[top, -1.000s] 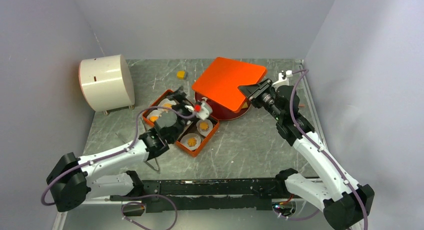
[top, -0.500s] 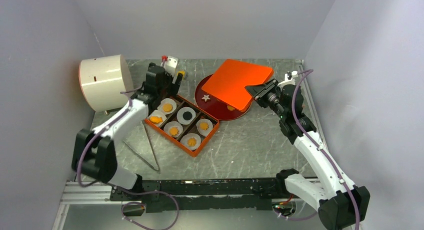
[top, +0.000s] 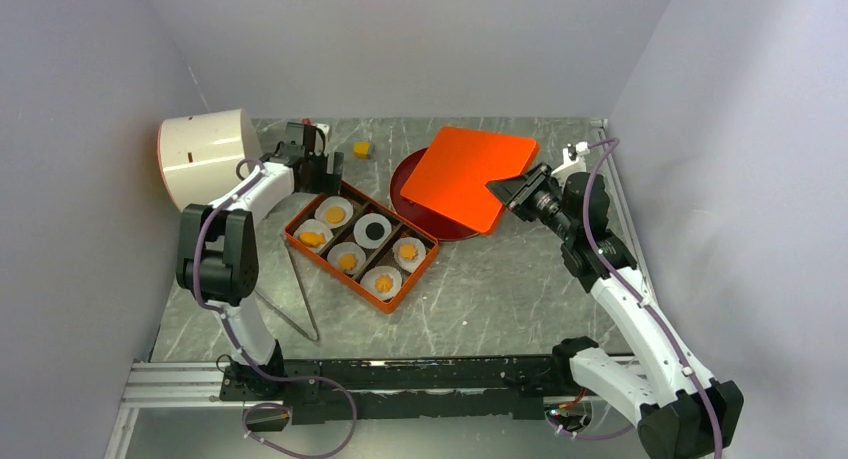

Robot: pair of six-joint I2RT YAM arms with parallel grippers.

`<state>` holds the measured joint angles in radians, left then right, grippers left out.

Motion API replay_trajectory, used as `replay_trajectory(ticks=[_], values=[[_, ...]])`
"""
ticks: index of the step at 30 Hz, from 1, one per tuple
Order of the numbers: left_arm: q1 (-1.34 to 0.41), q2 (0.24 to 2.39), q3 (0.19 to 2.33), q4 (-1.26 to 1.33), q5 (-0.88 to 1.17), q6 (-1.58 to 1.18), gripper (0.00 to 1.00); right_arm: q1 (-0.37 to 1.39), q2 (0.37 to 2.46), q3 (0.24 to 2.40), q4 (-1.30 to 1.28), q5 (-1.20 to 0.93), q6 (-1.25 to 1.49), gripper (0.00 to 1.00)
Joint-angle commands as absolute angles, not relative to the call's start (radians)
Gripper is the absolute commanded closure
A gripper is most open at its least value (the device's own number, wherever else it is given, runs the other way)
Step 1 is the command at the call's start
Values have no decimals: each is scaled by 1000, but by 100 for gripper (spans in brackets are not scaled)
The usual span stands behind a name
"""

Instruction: Pack the cookies

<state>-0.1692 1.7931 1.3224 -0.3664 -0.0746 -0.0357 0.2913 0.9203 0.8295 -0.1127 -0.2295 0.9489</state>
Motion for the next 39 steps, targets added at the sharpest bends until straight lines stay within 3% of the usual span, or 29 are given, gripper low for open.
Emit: replay_trajectory(ticks=[1, 24, 39], values=[[-165, 1796, 1350, -471, 16, -93, 7, 290, 871, 908, -75, -246, 894, 100], [-174, 1546, 1081, -486, 330, -355, 14, 290, 822, 894, -94, -384, 862, 100], [-272, 1306, 936, -482, 266, -510, 13, 308, 788, 806, -34, -439, 969, 100]])
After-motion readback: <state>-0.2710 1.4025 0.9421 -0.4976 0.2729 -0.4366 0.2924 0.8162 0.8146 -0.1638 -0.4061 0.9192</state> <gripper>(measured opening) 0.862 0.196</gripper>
